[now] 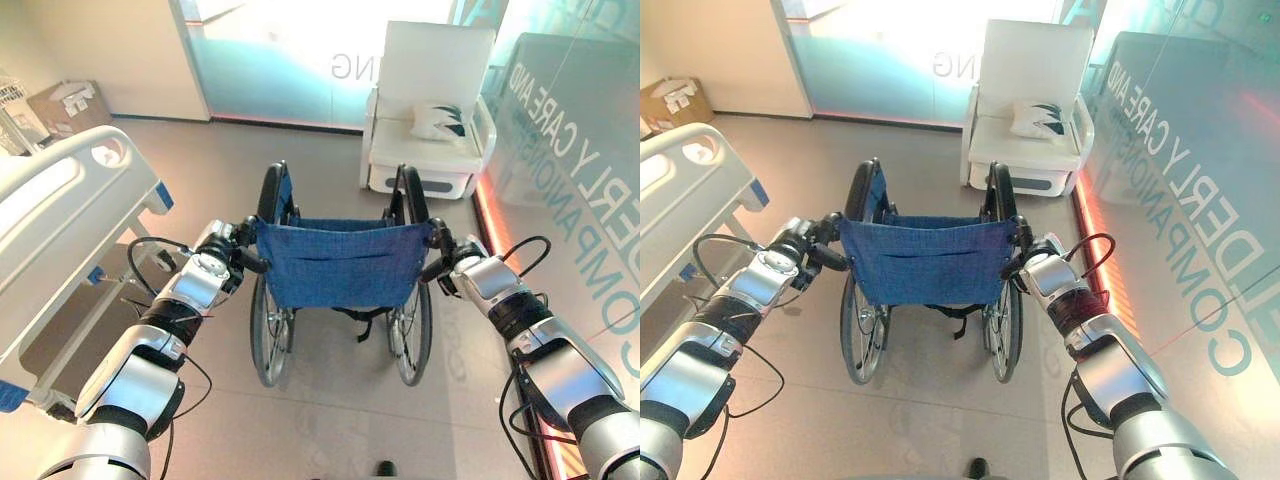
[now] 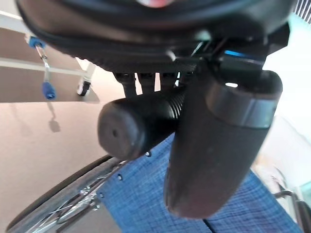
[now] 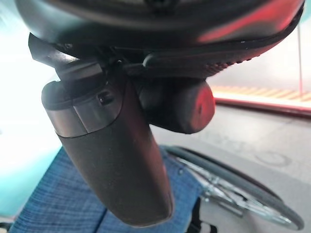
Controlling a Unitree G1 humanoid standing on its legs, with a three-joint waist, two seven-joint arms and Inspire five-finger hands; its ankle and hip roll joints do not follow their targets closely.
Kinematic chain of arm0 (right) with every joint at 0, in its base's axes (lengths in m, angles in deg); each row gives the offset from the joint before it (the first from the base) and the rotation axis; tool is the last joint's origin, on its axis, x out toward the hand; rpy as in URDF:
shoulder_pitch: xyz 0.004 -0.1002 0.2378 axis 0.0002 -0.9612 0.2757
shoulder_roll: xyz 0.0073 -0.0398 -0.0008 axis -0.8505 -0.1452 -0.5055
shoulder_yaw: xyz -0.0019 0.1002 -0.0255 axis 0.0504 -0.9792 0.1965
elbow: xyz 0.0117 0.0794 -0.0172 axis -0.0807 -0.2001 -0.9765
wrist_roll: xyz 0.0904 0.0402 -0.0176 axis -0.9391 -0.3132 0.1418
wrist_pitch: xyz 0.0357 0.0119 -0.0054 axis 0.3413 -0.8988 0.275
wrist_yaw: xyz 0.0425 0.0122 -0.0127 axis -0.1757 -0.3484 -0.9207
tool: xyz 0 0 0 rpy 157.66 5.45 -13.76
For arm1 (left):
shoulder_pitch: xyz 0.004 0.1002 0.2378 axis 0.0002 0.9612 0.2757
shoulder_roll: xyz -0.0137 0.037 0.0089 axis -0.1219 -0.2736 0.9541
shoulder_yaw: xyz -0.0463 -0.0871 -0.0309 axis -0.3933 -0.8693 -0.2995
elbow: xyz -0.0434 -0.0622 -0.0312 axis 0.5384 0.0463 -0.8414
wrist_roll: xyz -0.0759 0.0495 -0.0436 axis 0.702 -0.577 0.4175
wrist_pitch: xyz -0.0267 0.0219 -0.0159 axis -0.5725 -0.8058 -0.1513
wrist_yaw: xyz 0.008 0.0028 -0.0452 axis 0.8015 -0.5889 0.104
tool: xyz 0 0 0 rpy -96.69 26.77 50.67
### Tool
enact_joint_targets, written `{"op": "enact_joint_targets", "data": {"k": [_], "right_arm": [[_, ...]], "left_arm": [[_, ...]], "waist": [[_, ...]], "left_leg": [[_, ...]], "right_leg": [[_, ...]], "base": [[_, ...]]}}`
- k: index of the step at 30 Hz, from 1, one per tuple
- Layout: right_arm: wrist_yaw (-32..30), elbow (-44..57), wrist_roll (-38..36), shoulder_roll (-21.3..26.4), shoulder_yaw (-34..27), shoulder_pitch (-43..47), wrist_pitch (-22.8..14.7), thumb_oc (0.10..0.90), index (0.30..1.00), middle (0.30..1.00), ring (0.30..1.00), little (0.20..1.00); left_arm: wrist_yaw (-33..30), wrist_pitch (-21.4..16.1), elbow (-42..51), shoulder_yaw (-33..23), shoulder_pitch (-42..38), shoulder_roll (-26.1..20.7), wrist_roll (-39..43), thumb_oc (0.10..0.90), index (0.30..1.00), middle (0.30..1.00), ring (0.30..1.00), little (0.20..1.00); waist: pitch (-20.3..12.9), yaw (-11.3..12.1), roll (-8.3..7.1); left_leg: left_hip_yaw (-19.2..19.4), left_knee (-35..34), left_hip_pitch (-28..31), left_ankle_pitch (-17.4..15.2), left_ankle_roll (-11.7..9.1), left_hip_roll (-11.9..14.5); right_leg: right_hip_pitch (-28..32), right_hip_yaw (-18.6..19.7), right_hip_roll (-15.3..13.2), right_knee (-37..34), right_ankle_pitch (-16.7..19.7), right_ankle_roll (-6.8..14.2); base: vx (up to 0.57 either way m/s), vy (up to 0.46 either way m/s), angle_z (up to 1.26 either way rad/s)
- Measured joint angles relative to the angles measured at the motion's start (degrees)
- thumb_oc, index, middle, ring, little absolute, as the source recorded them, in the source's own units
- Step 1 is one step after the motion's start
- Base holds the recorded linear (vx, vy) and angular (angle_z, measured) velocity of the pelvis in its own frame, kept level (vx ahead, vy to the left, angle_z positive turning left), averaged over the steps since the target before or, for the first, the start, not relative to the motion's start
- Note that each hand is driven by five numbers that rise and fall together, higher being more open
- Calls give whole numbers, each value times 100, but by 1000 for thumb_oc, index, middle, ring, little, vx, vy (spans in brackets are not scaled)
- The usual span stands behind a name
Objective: Push the wheelchair next to the bed
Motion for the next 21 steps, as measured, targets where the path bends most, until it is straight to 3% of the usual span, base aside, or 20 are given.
{"op": "enact_joint_targets", "data": {"k": [5,7,8,9,10,11,21], "right_arm": [[-27,-62,-1,-79,23,0,-56,800,900,900,900,900],[-32,-64,-1,-106,28,0,-56,800,900,900,900,900],[-32,-64,-1,-112,28,0,-56,800,900,900,900,900],[-32,-64,-1,-124,28,0,-56,800,900,900,900,900],[-33,-64,1,-134,28,0,-56,800,900,900,900,900],[-37,-63,2,-144,37,0,-57,400,300,300,300,300],[-9,-58,5,-193,89,0,-95,400,300,300,300,300]], "left_arm": [[-85,275,-220,-89,-37,178,82,800,900,900,900,900],[-70,384,-251,-94,-37,183,117,627,641,641,641,641],[-66,397,-268,-95,-37,183,117,563,545,545,545,545],[-61,430,-280,-96,-37,184,118,400,300,300,300,300],[-60,453,-283,-96,-37,184,118,400,300,300,300,300],[-61,486,-292,-98,-37,186,117,400,300,300,300,300],[14,554,-481,-108,-66,206,109,400,300,300,300,300]], "waist": [[-36,-24,45],[-63,-58,80],[-68,-67,88],[-78,-79,100],[-82,-86,106],[-88,-100,114],[-122,-148,160]], "left_leg": [[6,0,6,0,0,4],[6,0,5,0,0,2],[6,0,5,0,0,2],[5,0,5,0,0,3],[5,0,5,0,0,3],[5,0,5,0,0,4],[7,0,4,1,0,6]], "right_leg": [[0,11,6,0,8,8],[-1,11,4,0,9,9],[-1,12,4,0,9,9],[-1,12,6,0,9,9],[-1,12,6,0,9,8],[-1,11,7,0,9,8],[-2,11,2,0,9,8]], "base": [[0,0,0],[0,0,0],[0,0,0],[0,0,0],[0,0,0],[0,0,0],[0,0,0]]}}
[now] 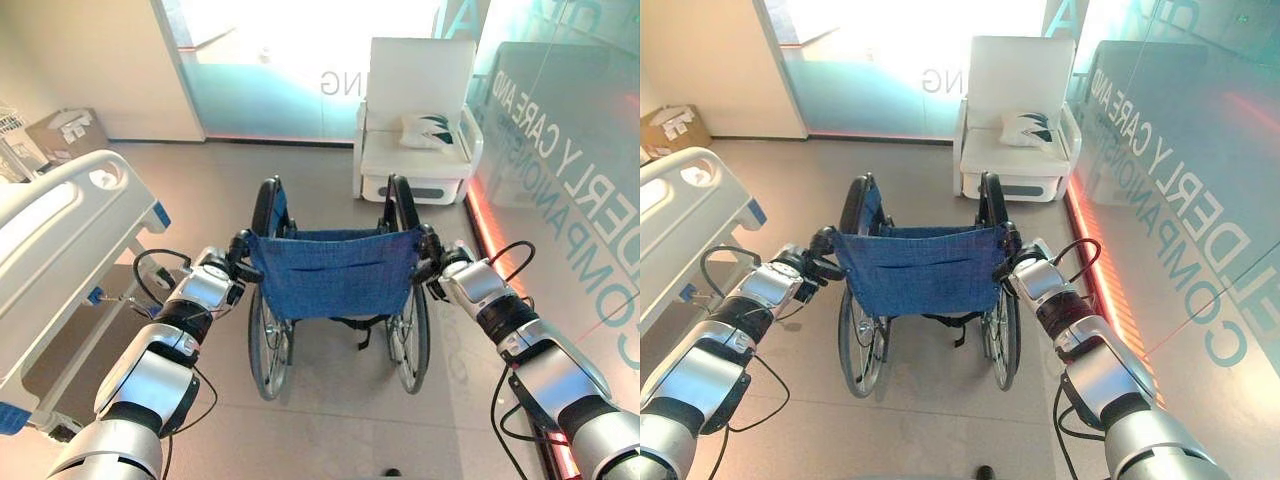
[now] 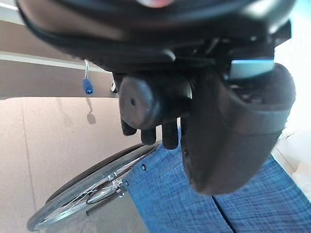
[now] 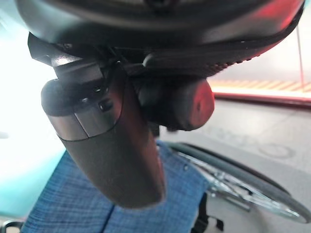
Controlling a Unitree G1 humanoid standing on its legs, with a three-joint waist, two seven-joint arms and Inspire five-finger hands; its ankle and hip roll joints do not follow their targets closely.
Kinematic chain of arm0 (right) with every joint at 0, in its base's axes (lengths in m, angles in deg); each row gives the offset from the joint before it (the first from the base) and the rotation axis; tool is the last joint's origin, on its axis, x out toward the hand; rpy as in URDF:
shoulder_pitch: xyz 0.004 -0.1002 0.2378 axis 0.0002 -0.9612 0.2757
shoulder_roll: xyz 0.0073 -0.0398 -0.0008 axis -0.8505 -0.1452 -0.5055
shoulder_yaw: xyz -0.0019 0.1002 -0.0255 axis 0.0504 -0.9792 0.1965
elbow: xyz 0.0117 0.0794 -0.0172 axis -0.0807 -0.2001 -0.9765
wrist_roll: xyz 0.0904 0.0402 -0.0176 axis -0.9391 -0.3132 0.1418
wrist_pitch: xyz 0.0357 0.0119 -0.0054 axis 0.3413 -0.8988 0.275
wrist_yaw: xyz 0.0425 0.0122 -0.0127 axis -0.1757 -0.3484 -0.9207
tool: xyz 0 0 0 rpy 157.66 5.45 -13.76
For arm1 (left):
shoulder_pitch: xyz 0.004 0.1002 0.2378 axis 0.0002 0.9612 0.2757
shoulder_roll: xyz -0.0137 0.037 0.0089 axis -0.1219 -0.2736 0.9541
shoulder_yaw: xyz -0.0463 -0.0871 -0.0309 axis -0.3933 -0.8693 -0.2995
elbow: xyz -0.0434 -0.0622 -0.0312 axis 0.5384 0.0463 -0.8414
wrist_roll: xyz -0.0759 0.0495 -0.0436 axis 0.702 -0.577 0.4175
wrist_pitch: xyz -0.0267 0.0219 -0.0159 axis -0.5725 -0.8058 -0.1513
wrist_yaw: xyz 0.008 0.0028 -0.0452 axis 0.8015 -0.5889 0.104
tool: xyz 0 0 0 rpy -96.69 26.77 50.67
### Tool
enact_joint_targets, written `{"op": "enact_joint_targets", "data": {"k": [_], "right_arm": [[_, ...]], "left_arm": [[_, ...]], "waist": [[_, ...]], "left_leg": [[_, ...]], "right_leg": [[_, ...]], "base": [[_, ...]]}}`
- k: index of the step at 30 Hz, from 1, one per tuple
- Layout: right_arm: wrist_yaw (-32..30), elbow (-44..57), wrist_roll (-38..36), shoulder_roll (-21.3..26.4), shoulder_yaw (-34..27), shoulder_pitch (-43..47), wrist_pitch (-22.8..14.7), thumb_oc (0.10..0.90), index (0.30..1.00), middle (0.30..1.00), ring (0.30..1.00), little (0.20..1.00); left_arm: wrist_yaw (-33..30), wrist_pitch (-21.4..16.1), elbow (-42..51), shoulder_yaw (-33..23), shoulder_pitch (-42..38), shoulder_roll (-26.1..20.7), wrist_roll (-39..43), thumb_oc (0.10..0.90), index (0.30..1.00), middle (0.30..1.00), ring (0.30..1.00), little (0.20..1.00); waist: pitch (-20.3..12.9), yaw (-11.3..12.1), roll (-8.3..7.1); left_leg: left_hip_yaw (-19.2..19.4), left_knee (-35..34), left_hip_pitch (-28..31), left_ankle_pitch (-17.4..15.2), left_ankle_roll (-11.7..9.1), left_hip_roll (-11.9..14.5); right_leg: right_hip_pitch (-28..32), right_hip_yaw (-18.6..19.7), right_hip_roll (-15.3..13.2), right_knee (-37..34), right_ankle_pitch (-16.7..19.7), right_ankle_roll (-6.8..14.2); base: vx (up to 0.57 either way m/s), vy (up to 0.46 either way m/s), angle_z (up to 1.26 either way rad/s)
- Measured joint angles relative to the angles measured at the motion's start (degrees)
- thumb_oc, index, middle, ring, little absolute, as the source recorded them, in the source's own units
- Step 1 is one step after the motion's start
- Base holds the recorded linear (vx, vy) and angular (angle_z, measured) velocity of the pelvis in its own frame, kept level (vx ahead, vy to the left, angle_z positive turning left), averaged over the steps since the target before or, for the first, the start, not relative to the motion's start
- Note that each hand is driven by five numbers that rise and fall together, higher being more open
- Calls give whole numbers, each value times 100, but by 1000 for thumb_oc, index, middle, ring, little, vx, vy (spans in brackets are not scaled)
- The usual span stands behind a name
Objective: Push the wheelchair next to the bed
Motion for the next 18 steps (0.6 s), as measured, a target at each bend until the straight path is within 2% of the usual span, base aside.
{"op": "enact_joint_targets", "data": {"k": [8,15,18], "right_arm": [[103,-21,87,81,9,-1,30,400,300,300,300,300],[489,-21,525,187,-111,-94,5,400,300,300,300,300],[506,-21,564,216,-119,-147,-103,400,300,300,300,300]], "left_arm": [[-326,-471,5,-3,140,70,234,400,300,300,300,300],[-590,-1263,217,-289,599,219,228,400,300,300,300,300],[-586,-1427,396,-440,807,218,234,400,300,300,300,300]], "waist": [[-2,54,3],[-1,171,3],[-1,177,3]], "left_leg": [[-14,0,-11,0,0,0],[-23,-1,-13,0,0,-8],[-24,-1,-12,0,1,-9]], "right_leg": [[-5,-11,-17,0,-1,-1],[-4,-16,-24,0,-1,0],[-1,-17,-27,0,-1,0]], "base": [[0,0,0],[69,49,1],[70,92,0]]}}
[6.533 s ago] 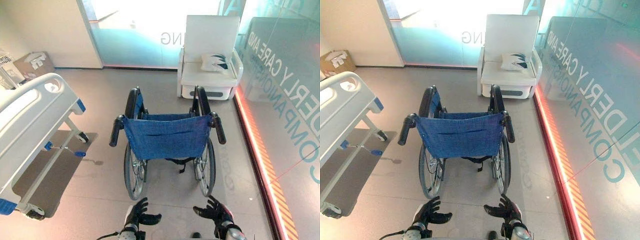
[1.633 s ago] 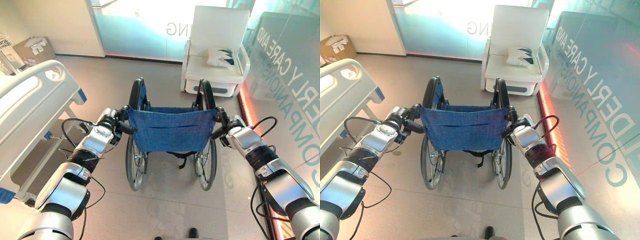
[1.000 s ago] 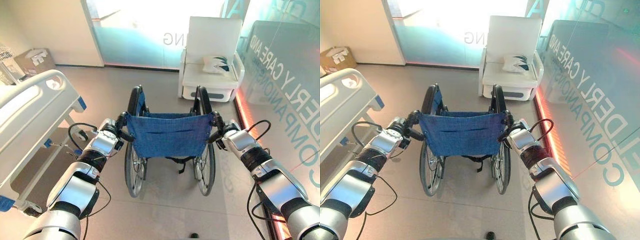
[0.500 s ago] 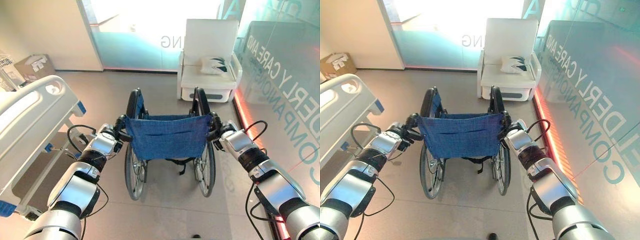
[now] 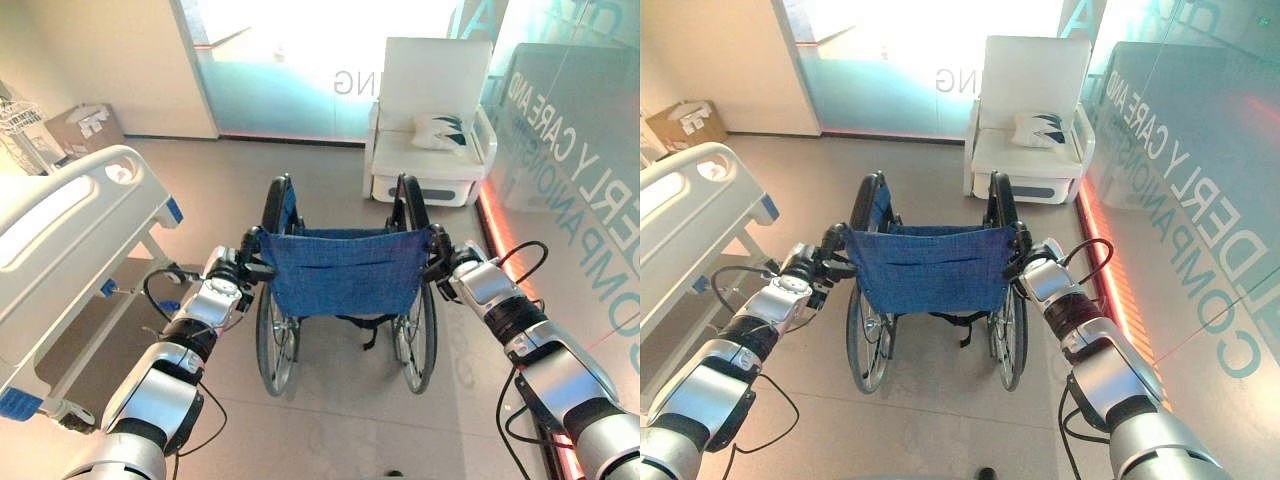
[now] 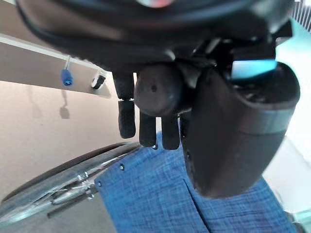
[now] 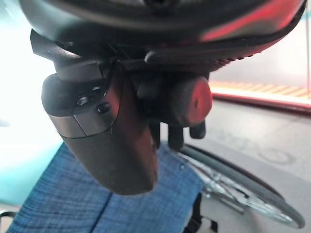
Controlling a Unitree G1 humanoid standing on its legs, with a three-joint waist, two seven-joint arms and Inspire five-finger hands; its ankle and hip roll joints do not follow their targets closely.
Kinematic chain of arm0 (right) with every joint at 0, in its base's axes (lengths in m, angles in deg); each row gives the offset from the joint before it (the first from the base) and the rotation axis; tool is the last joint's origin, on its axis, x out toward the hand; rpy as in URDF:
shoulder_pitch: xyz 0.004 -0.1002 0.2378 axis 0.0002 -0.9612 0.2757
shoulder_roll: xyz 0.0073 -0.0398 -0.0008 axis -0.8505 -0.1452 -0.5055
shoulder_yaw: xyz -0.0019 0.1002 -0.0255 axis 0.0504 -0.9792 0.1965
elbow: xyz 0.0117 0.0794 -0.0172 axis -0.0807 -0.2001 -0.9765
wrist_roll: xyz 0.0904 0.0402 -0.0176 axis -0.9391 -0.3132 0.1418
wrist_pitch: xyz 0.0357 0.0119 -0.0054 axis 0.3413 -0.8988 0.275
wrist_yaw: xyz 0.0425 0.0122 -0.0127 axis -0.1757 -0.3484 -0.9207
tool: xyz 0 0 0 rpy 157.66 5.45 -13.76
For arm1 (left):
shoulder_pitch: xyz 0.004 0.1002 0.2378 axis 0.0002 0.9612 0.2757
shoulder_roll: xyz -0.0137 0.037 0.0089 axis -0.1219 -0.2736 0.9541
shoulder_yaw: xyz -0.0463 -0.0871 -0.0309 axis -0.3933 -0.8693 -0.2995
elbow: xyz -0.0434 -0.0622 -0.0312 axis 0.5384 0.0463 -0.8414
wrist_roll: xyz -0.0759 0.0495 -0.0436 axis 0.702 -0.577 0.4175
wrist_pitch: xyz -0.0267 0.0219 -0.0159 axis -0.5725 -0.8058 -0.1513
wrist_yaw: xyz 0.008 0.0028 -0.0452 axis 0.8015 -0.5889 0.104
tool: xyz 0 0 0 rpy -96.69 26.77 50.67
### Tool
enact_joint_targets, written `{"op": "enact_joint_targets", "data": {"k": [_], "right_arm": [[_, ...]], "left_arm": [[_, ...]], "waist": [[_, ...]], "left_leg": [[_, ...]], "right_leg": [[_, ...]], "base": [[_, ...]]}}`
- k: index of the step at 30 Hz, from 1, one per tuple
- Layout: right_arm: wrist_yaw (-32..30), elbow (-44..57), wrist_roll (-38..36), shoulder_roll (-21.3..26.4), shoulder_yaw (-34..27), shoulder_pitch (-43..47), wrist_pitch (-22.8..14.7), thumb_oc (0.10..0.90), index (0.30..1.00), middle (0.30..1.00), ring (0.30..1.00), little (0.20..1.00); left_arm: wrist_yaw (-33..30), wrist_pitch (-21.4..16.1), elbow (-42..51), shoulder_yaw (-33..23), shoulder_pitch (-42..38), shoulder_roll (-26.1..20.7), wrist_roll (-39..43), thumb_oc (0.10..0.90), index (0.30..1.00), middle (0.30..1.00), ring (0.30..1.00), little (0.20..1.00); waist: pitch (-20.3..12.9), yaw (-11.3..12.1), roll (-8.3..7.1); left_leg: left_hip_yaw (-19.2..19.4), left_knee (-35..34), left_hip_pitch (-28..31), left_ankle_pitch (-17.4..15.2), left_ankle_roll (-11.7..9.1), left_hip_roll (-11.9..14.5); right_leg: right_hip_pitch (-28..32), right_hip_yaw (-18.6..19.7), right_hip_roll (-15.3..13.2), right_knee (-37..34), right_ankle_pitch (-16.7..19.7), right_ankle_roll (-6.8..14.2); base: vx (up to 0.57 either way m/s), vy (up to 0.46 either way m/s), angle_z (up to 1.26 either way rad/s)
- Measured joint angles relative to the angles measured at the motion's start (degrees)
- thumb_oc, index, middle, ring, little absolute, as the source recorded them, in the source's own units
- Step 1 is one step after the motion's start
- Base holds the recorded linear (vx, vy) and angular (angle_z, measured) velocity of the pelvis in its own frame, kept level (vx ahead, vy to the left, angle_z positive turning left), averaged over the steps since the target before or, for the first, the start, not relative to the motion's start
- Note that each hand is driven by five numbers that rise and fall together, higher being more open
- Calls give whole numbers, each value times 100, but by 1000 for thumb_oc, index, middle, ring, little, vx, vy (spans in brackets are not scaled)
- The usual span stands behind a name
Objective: Push the wheelchair next to the bed
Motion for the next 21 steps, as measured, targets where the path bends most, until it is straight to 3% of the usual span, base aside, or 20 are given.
{"op": "enact_joint_targets", "data": {"k": [9,10,11,12,14,16,17,19,21], "right_arm": [[-42,-7,188,6,-219,-166,-247,400,300,300,300,300],[-30,-12,188,41,-227,-146,-304,400,300,300,300,300],[-23,2,188,151,-228,-89,-436,400,300,300,300,300],[-5,10,183,257,-278,-66,-508,400,300,300,300,300],[93,8,181,361,-438,-134,-568,400,300,300,300,300],[153,45,183,389,-489,-210,-594,400,300,300,300,300],[184,89,197,398,-584,-194,-620,400,300,300,300,300],[199,181,238,423,-612,-144,-619,400,300,300,300,300],[208,111,369,429,-610,2,-615,400,300,300,300,300]], "left_arm": [[8,-137,344,-176,235,-8,329,400,300,300,300,300],[9,-146,400,-176,233,-24,396,400,300,300,300,300],[9,-172,444,-188,156,-28,471,400,300,300,300,300],[20,-177,496,-176,50,-23,586,400,300,300,300,300],[146,-208,599,-188,-11,-36,677,400,300,300,300,300],[202,-268,733,-194,10,-100,803,400,300,300,300,300],[223,-373,734,-204,7,-142,907,400,300,300,300,300],[231,-614,619,-235,4,-142,1014,400,300,300,300,300],[233,-916,397,-214,-65,-65,1066,400,300,300,300,300]], "waist": [[57,54,-18],[116,84,15],[322,105,139],[528,53,153],[721,-82,-6],[837,-147,-216],[913,-209,-246],[957,-272,-214],[1002,-355,-193]], "left_leg": [[1,-2,-7,1,20,-33],[-20,5,-24,-10,42,-27],[-92,93,-46,-13,67,68],[-177,167,-21,10,104,100],[-435,199,48,-4,133,10],[-557,227,84,-59,219,-168],[-622,259,77,-69,235,-221],[-699,299,-2,-71,234,-228],[-831,340,-97,-86,209,-198]], "right_leg": [[-125,0,-13,245,-4,31],[-289,5,7,571,-59,80],[-667,-24,54,1281,-106,120],[-907,-47,21,1915,-129,148],[-1187,9,-133,2553,-289,257],[-1316,-16,-441,2442,-294,274],[-1412,-9,-576,1961,-274,305],[-1573,123,-632,1116,-181,449],[-1766,444,-599,1065,-151,485]], "base": [[88,121,-2],[124,60,-18],[228,-42,-3],[347,-95,25],[335,-143,54],[382,-216,35],[336,-202,21],[264,-240,30],[231,-267,49]]}}
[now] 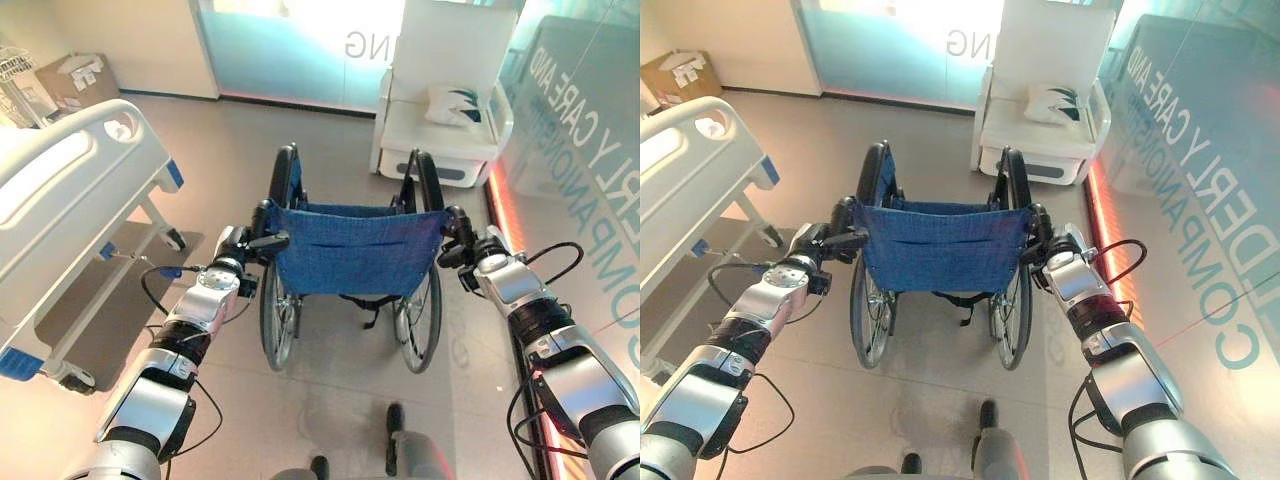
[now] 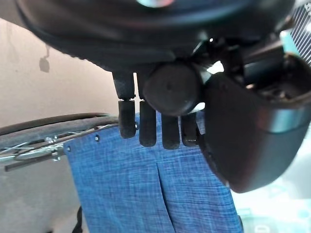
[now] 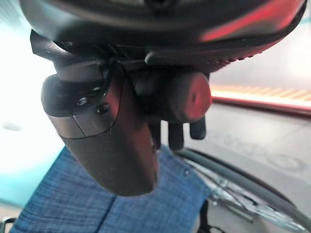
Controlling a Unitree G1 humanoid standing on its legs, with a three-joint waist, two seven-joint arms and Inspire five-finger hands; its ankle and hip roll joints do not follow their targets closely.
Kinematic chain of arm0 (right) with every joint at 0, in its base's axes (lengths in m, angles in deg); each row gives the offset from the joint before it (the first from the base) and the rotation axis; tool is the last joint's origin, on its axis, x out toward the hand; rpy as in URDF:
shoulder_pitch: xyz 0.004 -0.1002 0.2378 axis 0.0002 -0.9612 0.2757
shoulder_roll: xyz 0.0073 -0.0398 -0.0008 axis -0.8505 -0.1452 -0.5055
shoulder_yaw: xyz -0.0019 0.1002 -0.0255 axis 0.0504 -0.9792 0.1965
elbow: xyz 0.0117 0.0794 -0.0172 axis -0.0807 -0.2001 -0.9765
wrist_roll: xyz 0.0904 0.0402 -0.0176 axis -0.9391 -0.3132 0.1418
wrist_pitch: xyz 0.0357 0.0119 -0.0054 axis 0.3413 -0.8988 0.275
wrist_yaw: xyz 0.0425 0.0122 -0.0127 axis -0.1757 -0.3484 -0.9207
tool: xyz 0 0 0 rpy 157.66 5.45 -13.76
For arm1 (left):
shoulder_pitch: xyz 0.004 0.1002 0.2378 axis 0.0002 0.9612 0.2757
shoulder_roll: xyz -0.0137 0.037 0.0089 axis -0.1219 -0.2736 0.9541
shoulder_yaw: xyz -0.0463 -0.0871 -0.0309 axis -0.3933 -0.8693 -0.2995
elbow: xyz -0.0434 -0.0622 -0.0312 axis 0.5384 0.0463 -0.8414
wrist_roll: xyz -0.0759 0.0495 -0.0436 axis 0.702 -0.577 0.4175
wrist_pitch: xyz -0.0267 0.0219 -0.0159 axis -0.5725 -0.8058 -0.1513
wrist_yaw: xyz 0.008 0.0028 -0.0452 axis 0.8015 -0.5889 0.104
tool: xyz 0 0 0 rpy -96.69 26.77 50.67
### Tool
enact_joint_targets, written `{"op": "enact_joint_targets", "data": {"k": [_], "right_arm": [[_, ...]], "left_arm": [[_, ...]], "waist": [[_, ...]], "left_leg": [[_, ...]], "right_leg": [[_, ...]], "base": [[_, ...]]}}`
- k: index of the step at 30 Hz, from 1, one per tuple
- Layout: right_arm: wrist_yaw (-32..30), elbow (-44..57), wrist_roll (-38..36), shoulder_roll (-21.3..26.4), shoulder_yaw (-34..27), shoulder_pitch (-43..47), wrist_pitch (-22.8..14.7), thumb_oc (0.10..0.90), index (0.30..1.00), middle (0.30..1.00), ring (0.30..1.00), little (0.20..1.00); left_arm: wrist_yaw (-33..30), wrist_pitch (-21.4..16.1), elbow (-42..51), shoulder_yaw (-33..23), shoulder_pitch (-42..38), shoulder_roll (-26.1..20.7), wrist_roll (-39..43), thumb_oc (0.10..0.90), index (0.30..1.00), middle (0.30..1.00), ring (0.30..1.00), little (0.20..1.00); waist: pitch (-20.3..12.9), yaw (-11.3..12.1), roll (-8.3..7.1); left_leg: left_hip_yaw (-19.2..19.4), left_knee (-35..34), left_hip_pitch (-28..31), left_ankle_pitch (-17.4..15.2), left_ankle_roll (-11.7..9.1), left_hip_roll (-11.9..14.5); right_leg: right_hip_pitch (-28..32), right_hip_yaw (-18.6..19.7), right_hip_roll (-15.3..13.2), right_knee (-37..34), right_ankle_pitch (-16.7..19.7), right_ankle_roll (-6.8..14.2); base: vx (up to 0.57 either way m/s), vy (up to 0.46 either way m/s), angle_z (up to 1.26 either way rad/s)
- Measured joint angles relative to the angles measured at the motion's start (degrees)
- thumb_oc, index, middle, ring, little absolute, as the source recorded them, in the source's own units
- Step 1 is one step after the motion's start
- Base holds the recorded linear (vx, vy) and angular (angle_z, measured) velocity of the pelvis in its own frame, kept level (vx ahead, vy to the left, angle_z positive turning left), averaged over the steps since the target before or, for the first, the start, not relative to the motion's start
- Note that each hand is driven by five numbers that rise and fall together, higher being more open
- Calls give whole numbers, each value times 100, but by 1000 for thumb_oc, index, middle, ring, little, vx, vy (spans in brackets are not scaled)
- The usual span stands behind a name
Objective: Push the wheelchair next to the bed
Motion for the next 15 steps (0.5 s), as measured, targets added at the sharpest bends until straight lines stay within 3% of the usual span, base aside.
{"op": "enact_joint_targets", "data": {"k": [1,2,4,5,7,9,10,11,13,14,15], "right_arm": [[15,-114,8,43,16,118,-2,400,300,300,300,300],[70,-190,13,95,17,260,-3,400,300,300,300,300],[185,-227,13,240,44,337,-43,400,300,300,300,300],[279,-325,14,274,59,342,-101,400,300,300,300,300],[391,-462,21,336,247,389,-202,400,300,300,300,300],[458,-470,11,405,252,396,-223,400,300,300,300,300],[492,-507,9,421,262,389,-242,400,300,300,300,300],[497,-513,0,417,285,379,-243,400,300,300,300,300],[490,-562,-40,372,452,364,-254,400,300,300,300,300],[473,-563,-37,359,466,357,-266,400,300,300,300,300],[473,-565,-38,349,471,357,-264,400,300,300,300,300]], "left_arm": [[-2,-158,-135,41,-80,64,8,400,300,300,300,300],[-13,-240,-165,38,-125,103,60,400,300,300,300,300],[-31,-276,-167,33,-151,181,60,400,300,300,300,300],[-37,-257,-167,47,-147,220,61,400,300,300,300,300],[-47,-198,-226,29,-121,296,67,400,300,300,300,300],[-3,-208,-222,37,-122,305,72,400,300,300,300,300],[2,-209,-234,42,-121,330,87,400,300,300,300,300],[2,-207,-236,45,-121,331,92,400,300,300,300,300],[34,-170,-177,62,-32,263,107,400,300,300,300,300],[53,-171,-135,82,5,219,112,400,300,300,300,300],[70,-167,-95,99,23,174,122,400,300,300,300,300]], "waist": [[-4,-61,-1],[-27,-151,-37],[-41,-180,-29],[-135,-138,-149],[-188,-60,33],[-191,112,6],[-195,182,-51],[-194,212,-109],[-183,503,-185],[-164,508,-259],[-177,616,-314]], "left_leg": [[-126,57,-80,-26,-42,12],[4,173,-129,-45,-115,120],[299,168,-104,-115,-314,312],[382,153,-37,-197,-514,333],[389,366,27,-286,-735,722],[477,813,-101,-315,-755,839],[544,1400,-344,-317,-782,881],[562,1823,-540,-324,-783,887],[324,3452,-1321,-385,-760,850],[144,3552,-1453,-445,-730,649],[76,3221,-1527,-486,-642,313]], "right_leg": [[-114,104,63,333,-14,-22],[-193,38,85,813,-47,-109],[31,-108,159,1061,-64,-151],[394,-186,180,787,-157,-236],[651,-389,466,528,-328,-526],[763,-467,563,457,-435,-698],[875,-510,637,382,-500,-796],[942,-482,646,340,-513,-818],[1207,-227,886,315,-533,-1046],[1269,-38,900,232,-544,-1038],[1396,225,899,62,-516,-1031]], "base": [[344,-316,68],[358,-317,70],[405,-301,59],[385,-294,49],[261,-237,33],[366,-363,12],[329,-327,15],[348,-210,16],[358,-105,-10],[281,0,-27],[447,87,-18]]}}
